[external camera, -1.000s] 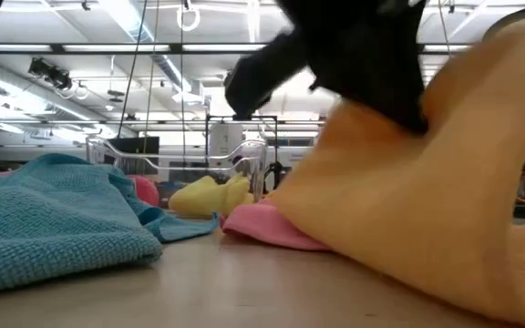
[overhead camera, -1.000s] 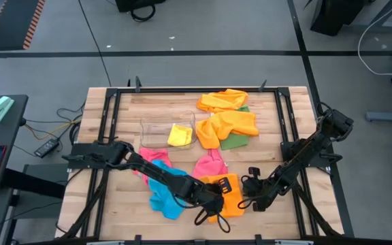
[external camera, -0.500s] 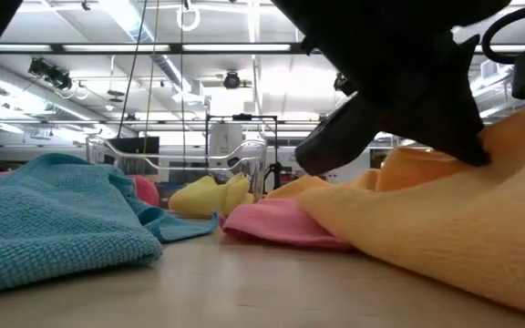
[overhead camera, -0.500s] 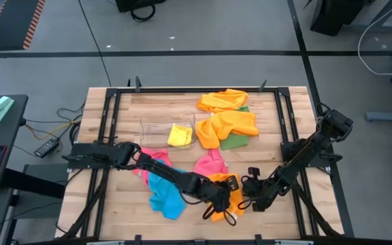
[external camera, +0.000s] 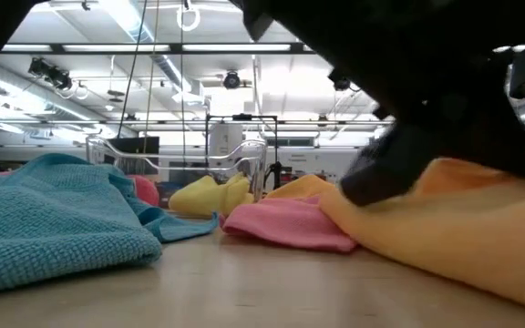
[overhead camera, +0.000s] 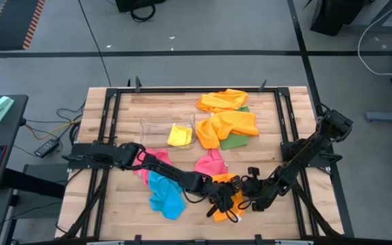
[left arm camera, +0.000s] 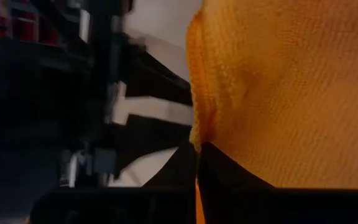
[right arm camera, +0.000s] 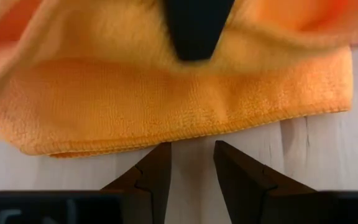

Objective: Fold microfiber towels
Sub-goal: Fold the bottom orange microfiber cloth

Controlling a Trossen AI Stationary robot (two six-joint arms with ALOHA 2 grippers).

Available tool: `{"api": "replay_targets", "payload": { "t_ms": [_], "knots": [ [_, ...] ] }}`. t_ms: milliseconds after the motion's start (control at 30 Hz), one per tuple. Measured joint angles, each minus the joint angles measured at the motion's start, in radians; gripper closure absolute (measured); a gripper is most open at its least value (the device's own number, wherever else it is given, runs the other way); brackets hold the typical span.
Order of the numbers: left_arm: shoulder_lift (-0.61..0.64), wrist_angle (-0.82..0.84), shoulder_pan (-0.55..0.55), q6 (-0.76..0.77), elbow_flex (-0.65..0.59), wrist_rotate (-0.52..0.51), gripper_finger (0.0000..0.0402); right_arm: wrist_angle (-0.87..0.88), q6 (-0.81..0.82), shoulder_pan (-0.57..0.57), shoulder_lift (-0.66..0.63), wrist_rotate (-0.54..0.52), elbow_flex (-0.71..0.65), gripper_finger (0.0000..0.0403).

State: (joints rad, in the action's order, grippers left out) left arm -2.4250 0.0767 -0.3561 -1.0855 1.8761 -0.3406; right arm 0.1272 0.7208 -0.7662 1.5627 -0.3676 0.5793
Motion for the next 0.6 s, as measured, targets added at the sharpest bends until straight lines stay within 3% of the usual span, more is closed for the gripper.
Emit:
{"api": "replay_targets", "payload": {
  "t_ms": [200,467,600],
  "knots": [
    [-0.032,-0.047,0.005,-0.003,0.001,-0.001,0.0373,-0.013,-0.014,0.001,0.000,-0.002,-0.001,0.0270],
    [-0.033,-0.053,0.007,0.040,0.000,-0.002,0.0390,-0.017,-0.015,0.001,0.001,-0.005,-0.001,0.0270],
    [-0.039,-0.054,0.006,0.064,0.000,0.021,0.0355,-0.017,-0.010,0.001,0.001,-0.005,-0.001,0.0270]
  ]
}}
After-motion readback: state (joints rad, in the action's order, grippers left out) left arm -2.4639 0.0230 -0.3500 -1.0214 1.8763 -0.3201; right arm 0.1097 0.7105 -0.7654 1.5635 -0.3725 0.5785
